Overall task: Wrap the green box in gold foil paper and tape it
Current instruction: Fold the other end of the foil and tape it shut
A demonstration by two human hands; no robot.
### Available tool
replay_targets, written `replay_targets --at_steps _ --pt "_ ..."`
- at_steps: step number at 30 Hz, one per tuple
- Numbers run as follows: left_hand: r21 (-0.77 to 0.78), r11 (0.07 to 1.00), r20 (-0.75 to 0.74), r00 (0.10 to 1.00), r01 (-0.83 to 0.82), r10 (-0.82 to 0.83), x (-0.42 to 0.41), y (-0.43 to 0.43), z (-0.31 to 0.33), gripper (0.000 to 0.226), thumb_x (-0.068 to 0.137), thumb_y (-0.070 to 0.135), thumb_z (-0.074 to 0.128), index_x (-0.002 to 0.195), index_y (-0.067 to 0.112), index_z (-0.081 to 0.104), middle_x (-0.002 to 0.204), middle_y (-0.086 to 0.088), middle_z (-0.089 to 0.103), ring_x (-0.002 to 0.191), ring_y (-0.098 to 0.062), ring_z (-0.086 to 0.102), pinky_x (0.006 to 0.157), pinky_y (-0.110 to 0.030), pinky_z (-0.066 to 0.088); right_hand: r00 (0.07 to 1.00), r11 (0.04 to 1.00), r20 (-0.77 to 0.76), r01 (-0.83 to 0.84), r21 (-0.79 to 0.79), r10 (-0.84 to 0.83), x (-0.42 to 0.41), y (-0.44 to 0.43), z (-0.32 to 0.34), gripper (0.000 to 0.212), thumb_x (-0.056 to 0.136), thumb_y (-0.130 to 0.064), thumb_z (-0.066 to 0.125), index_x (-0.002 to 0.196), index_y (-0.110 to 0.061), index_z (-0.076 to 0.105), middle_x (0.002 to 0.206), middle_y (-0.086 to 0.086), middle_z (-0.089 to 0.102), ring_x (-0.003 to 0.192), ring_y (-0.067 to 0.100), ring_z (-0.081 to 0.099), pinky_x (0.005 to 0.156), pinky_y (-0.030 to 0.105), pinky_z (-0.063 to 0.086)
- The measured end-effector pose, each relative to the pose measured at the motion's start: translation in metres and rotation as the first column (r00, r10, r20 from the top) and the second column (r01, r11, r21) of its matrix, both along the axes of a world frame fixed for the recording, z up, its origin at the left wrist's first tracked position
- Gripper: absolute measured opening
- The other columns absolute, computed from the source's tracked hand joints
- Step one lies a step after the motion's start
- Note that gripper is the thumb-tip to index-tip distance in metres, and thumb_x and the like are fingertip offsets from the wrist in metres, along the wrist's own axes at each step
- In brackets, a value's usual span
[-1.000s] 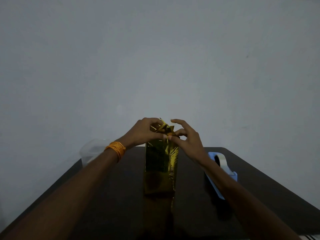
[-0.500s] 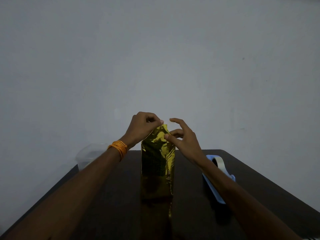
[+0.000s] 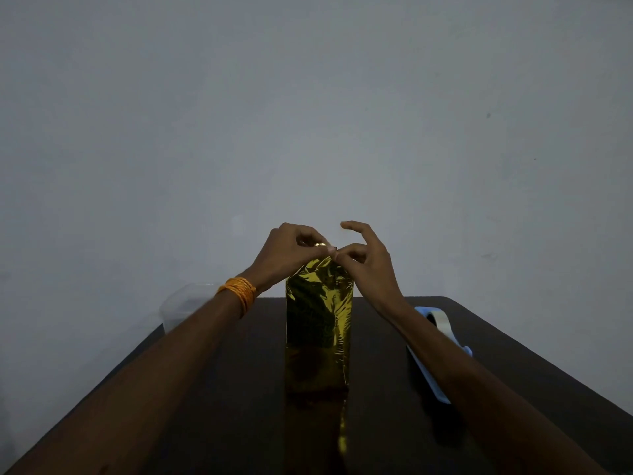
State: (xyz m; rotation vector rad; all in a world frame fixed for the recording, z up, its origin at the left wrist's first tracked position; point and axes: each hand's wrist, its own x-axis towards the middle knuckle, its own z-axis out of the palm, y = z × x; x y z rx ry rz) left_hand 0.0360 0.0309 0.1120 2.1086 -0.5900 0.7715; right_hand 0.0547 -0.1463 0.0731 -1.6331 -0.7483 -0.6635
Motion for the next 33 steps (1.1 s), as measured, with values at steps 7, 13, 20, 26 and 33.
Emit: replay_targets --at_steps 7,13,20,26,33 --pt "-0.01 0.997 0.035 0.997 -0.072 0.072 -0.001 -0.004 0.003 0.009 0.083 0.022 0.075 0.085 0.014 0.079 0.081 0.003 0.074 0.079 -0.007 0.068 0.074 -0.022 0.055 0.997 0.999 0.068 0.046 0.007 -0.047 -0.004 -0.003 -0.004 0.054 0.09 -0.015 0.071 0.138 -0.02 0.047 0.091 -0.002 0.074 0.093 0.007 0.069 0.081 0.01 0.05" --pt "-0.035 0.994 0.02 0.994 -0.106 0.106 -0.001 -0.004 0.003 0.01 0.083 0.024 0.075 0.083 0.014 0.079 0.081 0.002 0.073 0.081 -0.011 0.069 0.078 -0.031 0.06 0.926 0.961 0.296 0.268 -0.075 -0.235 -0.008 -0.002 -0.013 0.068 0.087 -0.018 0.075 0.144 -0.026 0.039 0.1 -0.01 0.07 0.099 0.002 0.064 0.091 0.007 0.041" --pt "-0.019 0.994 0.037 0.993 -0.109 0.11 -0.004 -0.007 0.003 0.012 0.083 0.024 0.075 0.085 0.013 0.079 0.081 0.001 0.073 0.08 -0.01 0.068 0.079 -0.031 0.06 0.93 0.959 0.271 0.277 -0.067 -0.25 -0.005 0.005 -0.007 0.065 0.09 -0.017 0.07 0.146 -0.023 0.038 0.101 -0.008 0.071 0.1 0.005 0.065 0.092 -0.003 0.031" --pt "-0.016 0.994 0.05 0.993 -0.107 0.107 -0.005 -0.004 0.001 0.012 0.084 0.024 0.074 0.086 0.014 0.079 0.083 0.0 0.073 0.081 -0.011 0.068 0.079 -0.03 0.06 0.938 0.956 0.256 0.27 -0.113 -0.234 -0.004 0.007 -0.008 0.063 0.091 -0.019 0.069 0.145 -0.022 0.038 0.1 -0.008 0.072 0.083 0.014 0.069 0.08 -0.001 0.039" --pt "-0.018 0.99 0.063 0.988 -0.137 0.138 -0.004 -0.005 0.0 0.013 0.084 0.025 0.074 0.087 0.013 0.078 0.085 0.0 0.074 0.081 -0.011 0.068 0.078 -0.029 0.059 0.919 0.959 0.297 0.282 -0.037 -0.259 -0.01 0.007 -0.009 0.071 0.087 -0.016 0.073 0.145 -0.028 0.035 0.106 -0.008 0.068 0.107 0.009 0.062 0.098 0.026 0.045"
